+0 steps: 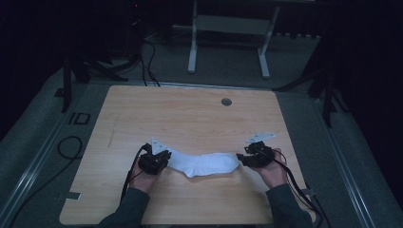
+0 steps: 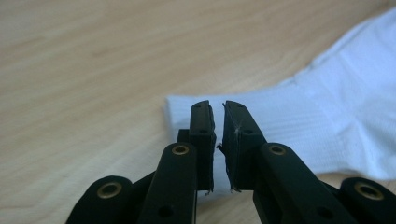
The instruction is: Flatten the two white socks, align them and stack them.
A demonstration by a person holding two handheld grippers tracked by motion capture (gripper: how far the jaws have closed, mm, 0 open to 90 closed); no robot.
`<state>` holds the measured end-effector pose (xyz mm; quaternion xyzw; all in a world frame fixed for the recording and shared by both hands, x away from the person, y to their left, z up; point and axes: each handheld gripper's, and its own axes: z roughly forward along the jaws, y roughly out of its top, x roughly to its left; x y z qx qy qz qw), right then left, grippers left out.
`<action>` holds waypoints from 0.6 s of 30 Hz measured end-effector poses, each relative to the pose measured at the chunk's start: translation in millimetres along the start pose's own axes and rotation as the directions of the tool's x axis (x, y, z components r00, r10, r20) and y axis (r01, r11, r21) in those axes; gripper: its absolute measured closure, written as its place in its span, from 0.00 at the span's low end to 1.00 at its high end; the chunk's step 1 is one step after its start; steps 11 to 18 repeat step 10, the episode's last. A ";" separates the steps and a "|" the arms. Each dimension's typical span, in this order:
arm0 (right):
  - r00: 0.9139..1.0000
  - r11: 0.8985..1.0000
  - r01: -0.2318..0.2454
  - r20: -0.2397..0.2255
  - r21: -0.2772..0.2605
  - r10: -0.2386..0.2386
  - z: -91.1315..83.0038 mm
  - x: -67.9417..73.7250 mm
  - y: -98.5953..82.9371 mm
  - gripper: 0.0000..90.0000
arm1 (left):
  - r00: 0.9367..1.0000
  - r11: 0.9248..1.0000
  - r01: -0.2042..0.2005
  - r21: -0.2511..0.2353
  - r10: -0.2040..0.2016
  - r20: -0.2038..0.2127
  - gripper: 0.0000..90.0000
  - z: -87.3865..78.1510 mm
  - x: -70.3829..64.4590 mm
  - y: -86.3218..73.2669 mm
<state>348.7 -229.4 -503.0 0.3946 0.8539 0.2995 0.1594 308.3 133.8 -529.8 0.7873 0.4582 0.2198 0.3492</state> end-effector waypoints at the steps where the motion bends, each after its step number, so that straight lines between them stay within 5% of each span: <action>1: 1.000 1.000 -0.001 0.000 0.001 0.001 0.5 -0.2 -0.3 0.58 | 1.000 1.000 0.007 -0.006 -0.007 -0.004 0.91 -1.1 2.0 0.1; 10: 1.000 1.000 -0.009 -0.010 0.010 0.009 1.9 -3.8 -1.1 0.57 | 0.998 0.998 0.053 -0.016 -0.054 -0.036 0.91 -6.3 19.2 -0.6; 18: 1.000 1.000 -0.009 -0.010 0.010 0.009 1.9 -3.8 -1.1 0.57 | 0.998 0.998 0.053 -0.016 -0.054 -0.036 0.91 -6.3 19.2 -0.6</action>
